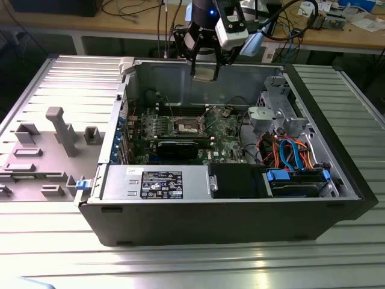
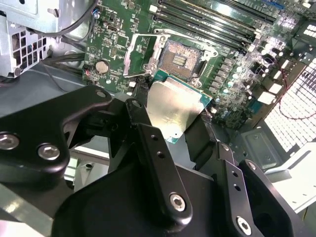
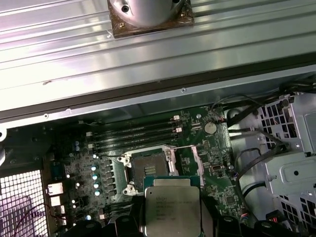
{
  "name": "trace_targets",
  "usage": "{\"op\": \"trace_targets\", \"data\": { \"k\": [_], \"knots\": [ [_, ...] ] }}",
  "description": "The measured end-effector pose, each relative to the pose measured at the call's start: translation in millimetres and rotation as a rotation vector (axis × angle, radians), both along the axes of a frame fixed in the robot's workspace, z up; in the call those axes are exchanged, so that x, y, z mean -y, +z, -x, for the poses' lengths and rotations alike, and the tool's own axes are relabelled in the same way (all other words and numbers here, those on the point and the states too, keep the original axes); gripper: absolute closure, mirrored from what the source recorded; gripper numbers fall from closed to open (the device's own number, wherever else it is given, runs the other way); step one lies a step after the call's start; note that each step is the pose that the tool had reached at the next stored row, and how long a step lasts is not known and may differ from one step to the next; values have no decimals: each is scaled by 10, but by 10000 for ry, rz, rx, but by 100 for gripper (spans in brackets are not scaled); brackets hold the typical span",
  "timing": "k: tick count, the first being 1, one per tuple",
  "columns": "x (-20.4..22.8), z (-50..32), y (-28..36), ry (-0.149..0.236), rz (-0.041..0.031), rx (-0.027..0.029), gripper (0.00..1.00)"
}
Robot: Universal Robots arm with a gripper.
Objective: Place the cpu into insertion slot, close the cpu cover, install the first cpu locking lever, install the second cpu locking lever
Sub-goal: 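Place the cpu into insertion slot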
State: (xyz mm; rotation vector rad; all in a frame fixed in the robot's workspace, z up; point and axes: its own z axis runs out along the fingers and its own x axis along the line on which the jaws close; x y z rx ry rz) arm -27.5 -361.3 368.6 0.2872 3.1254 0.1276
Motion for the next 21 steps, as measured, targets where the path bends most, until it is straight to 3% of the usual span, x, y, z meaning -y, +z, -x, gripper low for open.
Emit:
{"op": "trace_targets", "data": {
  "k": [4, 10, 21],
  "knots": [
    [0, 8, -12, -64, 3, 22, 45],
    [0, 8, -26, -968, 5, 21, 45],
    [1, 9, -27, -1082, 5, 22, 45]
  ]
}}
